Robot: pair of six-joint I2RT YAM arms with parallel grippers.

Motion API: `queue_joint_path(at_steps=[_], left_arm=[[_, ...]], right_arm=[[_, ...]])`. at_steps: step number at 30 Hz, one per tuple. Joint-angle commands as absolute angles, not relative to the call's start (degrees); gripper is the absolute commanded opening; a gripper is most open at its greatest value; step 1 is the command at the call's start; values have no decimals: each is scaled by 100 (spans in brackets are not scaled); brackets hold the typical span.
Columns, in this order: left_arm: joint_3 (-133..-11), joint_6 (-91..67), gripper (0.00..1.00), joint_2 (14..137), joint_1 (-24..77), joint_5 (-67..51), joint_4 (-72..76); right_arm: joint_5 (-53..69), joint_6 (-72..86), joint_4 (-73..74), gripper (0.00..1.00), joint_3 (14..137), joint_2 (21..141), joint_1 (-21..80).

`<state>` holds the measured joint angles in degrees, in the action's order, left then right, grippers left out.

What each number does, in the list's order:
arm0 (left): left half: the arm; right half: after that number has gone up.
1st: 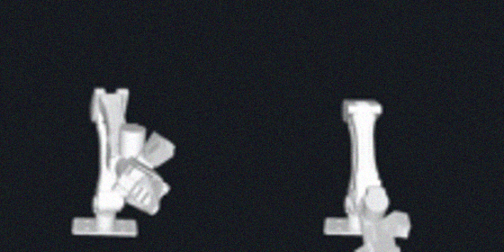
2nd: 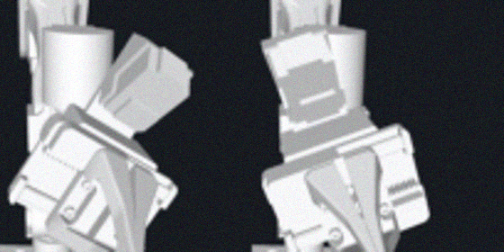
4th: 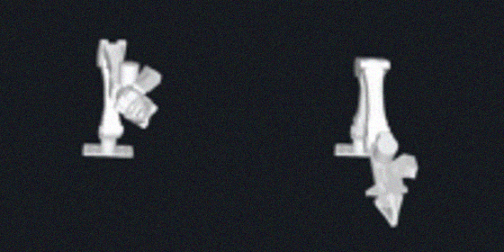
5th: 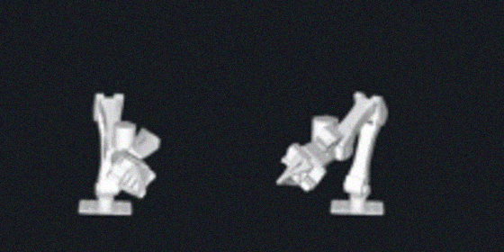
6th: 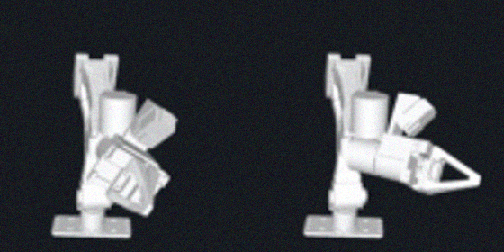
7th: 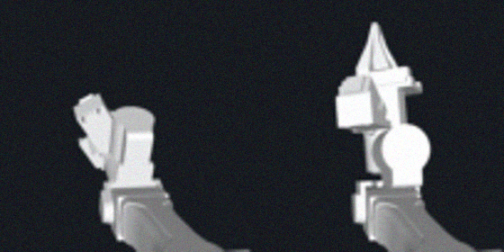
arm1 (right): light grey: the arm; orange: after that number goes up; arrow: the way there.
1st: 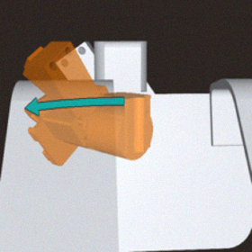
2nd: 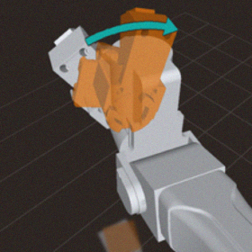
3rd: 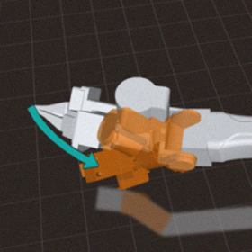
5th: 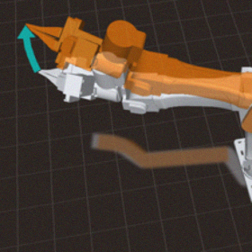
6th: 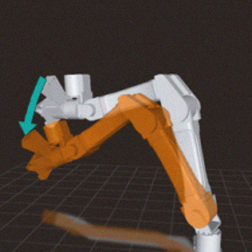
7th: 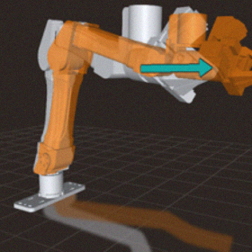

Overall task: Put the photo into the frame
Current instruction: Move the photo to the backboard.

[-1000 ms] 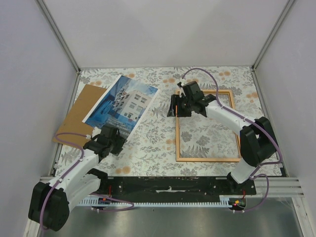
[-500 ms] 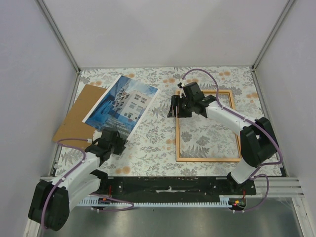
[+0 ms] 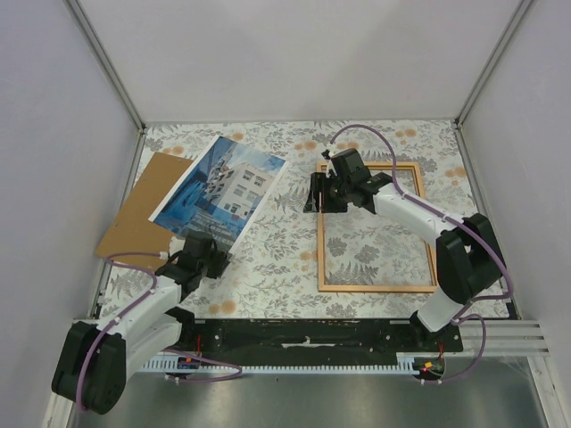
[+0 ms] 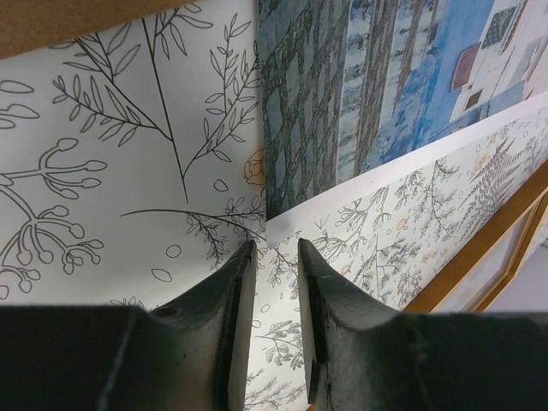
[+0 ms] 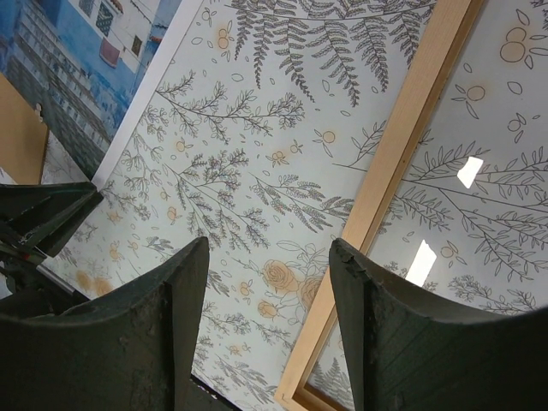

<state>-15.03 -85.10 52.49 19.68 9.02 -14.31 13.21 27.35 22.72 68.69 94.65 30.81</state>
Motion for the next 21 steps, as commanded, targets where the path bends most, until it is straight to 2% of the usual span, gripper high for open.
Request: queue_joint_path(at_steps=[1, 7, 17, 21], left_arm=[[-1389, -8684, 32, 5229, 1969, 1134, -1450], [-1319, -8675, 24, 5265, 1969, 1125, -1354], [-1292, -8534, 2, 5449, 1969, 1020, -967], [-1274, -8429, 2, 5546, 1969, 958, -748]], right_arm=[[1248, 2645, 2101, 66, 6820, 9237, 3076], [1248, 2637, 2101, 65, 6803, 9237, 3076], [1213, 2637, 2092, 65, 6776, 9202, 3076], [1195, 2628, 2109, 65, 6759, 9185, 3076]])
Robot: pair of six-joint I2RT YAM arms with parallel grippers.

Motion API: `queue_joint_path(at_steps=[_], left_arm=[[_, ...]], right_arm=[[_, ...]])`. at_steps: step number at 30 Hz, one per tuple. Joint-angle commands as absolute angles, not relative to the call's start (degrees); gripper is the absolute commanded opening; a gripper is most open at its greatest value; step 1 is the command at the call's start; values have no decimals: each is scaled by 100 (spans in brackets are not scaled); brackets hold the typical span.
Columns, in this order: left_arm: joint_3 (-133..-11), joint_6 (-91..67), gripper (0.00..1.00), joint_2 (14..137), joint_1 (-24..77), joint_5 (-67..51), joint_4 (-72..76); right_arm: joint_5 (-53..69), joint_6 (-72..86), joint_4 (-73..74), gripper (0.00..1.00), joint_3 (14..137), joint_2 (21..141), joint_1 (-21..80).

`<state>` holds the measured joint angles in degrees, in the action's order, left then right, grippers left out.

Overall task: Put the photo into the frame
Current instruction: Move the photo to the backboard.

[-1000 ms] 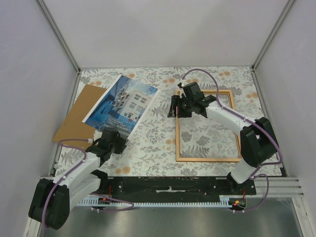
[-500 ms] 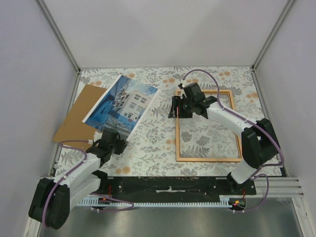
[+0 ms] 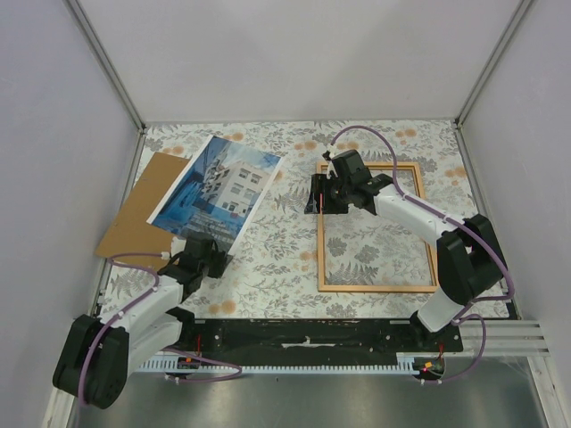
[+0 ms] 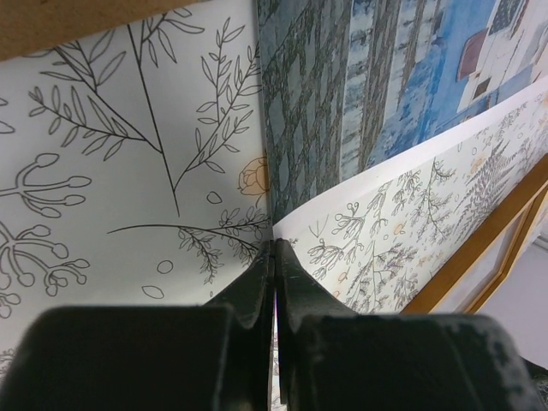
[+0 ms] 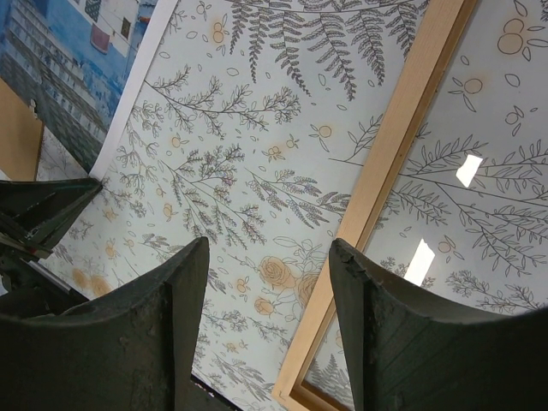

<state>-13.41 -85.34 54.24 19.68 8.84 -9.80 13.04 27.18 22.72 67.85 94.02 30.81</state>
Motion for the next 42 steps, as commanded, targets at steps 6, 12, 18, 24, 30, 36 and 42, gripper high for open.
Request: queue_joint_path(at_steps=[6, 12, 18, 24, 30, 36, 42], left_arm=[[-1476, -8034, 2, 6134, 1969, 677, -176], [-1757, -7700, 2, 6618, 1960, 527, 149], [-2231, -7252, 2, 6987, 1951, 492, 79], [-3119, -6646, 2, 7321, 1934, 483, -763], [-3497, -6487, 2, 7032, 1934, 369, -1265], [-3489, -6521, 2, 6821, 1942, 159, -1415], [-3533, -6495, 2, 6724, 1942, 79, -1468]], right_arm=[[1160, 2619, 2109, 65, 6776, 9185, 3076], [1143, 2602, 2109, 65, 6767, 9184, 3076], [1081, 2593, 2109, 65, 6715, 9158, 3076], [1116, 2531, 2022, 66, 6689, 9141, 3076], [1424, 2742, 1434, 72, 6566, 9211, 3216], [1810, 3874, 827, 76, 6951, 9939, 3462], [1898, 5245, -138, 83, 7260, 10941, 3744]])
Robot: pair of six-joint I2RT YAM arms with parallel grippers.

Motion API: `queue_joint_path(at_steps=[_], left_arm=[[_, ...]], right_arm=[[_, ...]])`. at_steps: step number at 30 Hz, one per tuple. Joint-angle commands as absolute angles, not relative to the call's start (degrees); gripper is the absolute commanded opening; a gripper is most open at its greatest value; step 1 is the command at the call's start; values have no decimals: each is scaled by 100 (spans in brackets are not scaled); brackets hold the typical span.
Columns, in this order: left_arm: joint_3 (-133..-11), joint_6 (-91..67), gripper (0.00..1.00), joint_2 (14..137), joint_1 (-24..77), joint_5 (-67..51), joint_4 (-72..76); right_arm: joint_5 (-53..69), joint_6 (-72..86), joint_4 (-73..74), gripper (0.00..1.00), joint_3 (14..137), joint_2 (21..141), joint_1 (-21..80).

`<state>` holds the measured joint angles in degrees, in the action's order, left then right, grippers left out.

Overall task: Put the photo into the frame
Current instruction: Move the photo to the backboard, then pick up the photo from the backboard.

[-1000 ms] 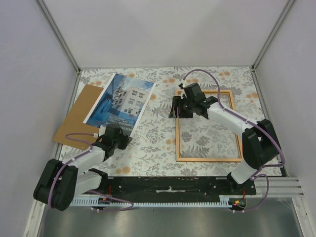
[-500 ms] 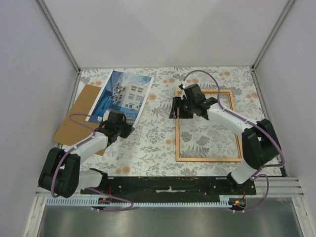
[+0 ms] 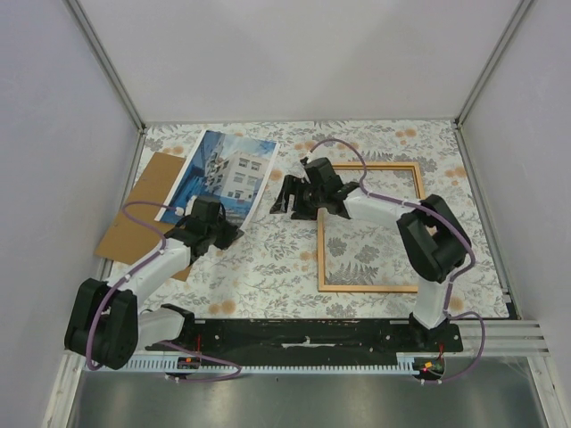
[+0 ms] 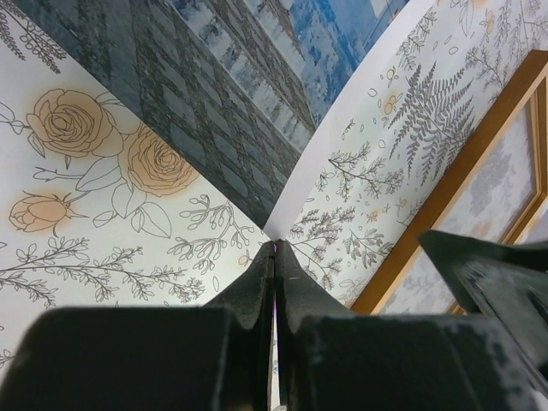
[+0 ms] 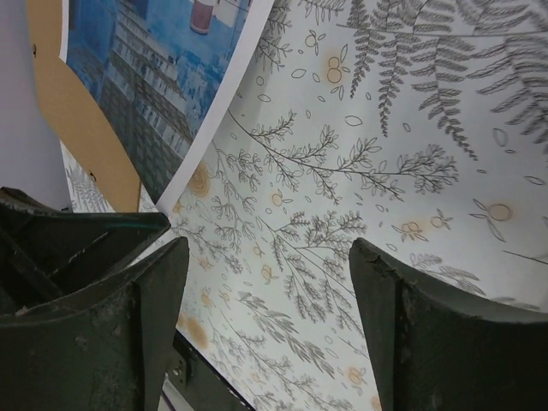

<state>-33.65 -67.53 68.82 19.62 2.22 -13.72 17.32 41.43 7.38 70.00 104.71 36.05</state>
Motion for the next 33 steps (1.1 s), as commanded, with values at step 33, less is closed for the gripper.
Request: queue_joint_path(at_steps=[33], left_arm=[[-3533, -6329, 2, 6231, 1969, -1010, -1854]], right_arm=[[1433, 7348, -1424, 48, 8525, 13051, 3894]])
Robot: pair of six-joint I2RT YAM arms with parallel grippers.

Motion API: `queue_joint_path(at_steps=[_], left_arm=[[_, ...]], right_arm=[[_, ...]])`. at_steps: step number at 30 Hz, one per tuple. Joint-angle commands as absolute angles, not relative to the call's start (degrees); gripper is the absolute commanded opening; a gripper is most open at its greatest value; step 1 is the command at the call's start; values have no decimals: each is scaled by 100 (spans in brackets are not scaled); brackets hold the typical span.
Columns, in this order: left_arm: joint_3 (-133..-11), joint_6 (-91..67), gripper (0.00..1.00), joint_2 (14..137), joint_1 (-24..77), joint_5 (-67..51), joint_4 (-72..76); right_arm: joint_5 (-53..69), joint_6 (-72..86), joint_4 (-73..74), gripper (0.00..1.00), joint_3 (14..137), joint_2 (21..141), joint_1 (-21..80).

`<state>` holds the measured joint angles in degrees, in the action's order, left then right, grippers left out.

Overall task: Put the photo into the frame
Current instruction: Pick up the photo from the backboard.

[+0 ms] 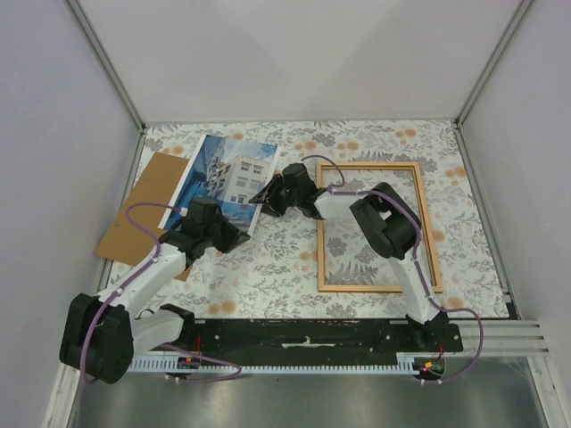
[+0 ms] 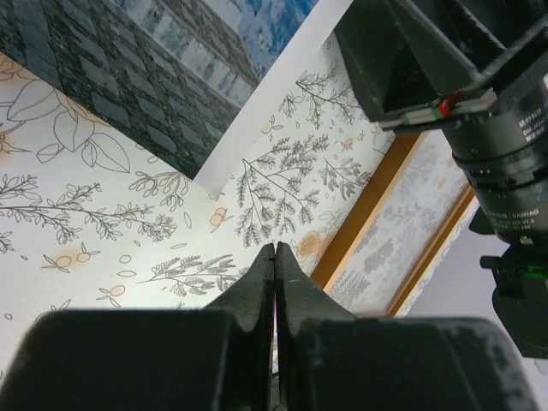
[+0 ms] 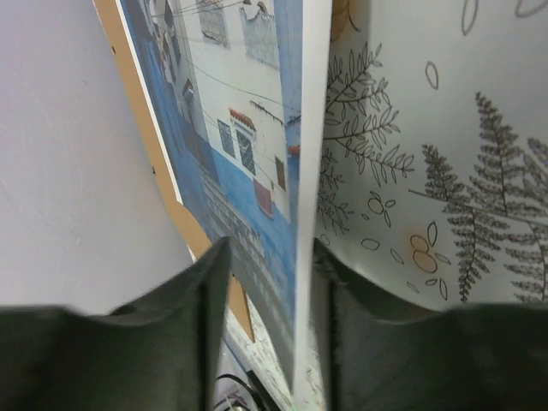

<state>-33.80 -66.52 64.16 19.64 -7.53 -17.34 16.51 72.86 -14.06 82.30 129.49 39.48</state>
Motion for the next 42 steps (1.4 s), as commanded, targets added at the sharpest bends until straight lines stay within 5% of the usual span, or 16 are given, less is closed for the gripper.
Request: queue_joint_path(at_steps=[1, 7, 12, 26, 42], left_arm=[[-3559, -6267, 4, 6214, 1977, -1037, -1915], [-4199, -5548, 39, 6266, 1969, -599, -2591], [-5315, -4282, 54, 6924, 1995, -80, -3146], [-8243, -2944, 53, 8674, 4147, 3057, -5061], [-9315, -2347, 51, 10107, 4948, 4069, -5748]], right_arm=[[1433, 7322, -1433, 42, 8560, 13069, 3894], [1529, 7120, -1503, 7, 8684, 13122, 3779], [1459, 6479, -783, 0, 8965, 12850, 3753], [1775, 5924, 527, 0, 9263, 12121, 3586], [1855, 5880, 1230, 0, 9396, 11558, 3516]])
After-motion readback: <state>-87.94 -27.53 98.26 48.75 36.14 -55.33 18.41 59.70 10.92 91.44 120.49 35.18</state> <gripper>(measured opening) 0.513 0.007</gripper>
